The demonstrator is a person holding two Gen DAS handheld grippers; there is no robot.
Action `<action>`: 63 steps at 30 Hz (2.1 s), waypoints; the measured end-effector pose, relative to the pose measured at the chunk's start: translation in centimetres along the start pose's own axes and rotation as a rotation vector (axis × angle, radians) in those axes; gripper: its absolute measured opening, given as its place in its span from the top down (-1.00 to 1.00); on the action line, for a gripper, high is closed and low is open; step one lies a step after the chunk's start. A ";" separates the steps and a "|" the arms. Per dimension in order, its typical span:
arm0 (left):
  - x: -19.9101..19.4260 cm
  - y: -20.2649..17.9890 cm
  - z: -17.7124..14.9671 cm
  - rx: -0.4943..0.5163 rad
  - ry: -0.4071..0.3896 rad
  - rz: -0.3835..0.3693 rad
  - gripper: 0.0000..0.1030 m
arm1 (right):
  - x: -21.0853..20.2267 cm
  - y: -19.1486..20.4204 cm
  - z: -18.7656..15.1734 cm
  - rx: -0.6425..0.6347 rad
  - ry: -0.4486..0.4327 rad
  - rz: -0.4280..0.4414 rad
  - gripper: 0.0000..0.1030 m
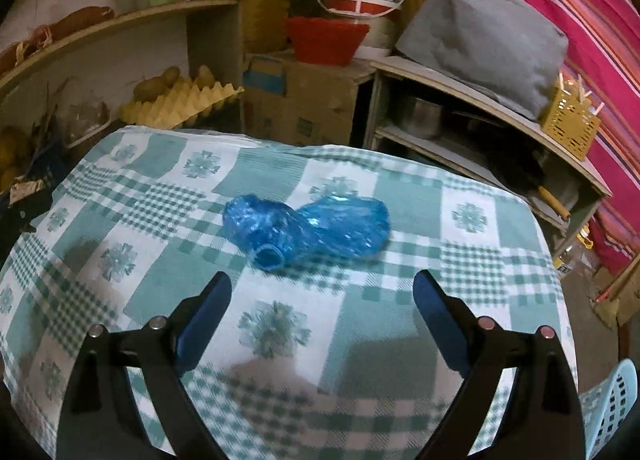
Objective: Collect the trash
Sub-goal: 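Grasp the blue plastic bag with the right gripper while the left holds its paper, then lift the blue bag and carry both held items toward the blue basket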
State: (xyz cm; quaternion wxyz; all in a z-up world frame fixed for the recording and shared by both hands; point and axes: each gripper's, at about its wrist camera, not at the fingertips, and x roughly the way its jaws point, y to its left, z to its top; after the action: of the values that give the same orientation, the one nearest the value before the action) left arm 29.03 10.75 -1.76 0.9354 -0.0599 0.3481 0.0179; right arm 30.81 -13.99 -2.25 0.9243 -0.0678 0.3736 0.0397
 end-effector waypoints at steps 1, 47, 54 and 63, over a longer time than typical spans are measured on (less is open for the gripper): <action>0.3 0.0 0.2 -0.003 0.002 -0.002 0.02 | 0.4 0.1 0.3 -0.005 0.003 0.001 -0.75; -3.2 -3.5 -0.9 0.024 -0.024 -0.062 0.02 | -6.1 -6.5 -6.2 0.077 -0.007 0.047 0.77; -4.2 -9.1 -2.4 0.086 -0.027 -0.117 0.02 | -11.9 -13.4 -10.8 0.180 -0.069 -0.021 0.77; -5.7 -14.9 -4.8 0.119 -0.045 -0.168 0.02 | -13.9 -18.7 -12.4 0.239 -0.067 -0.004 0.85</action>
State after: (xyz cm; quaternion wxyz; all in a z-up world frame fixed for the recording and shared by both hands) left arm 22.69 -4.54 -0.12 0.9431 -0.0328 0.3211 -0.0798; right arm 14.66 -34.71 0.40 0.9378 0.0434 0.3445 -0.0048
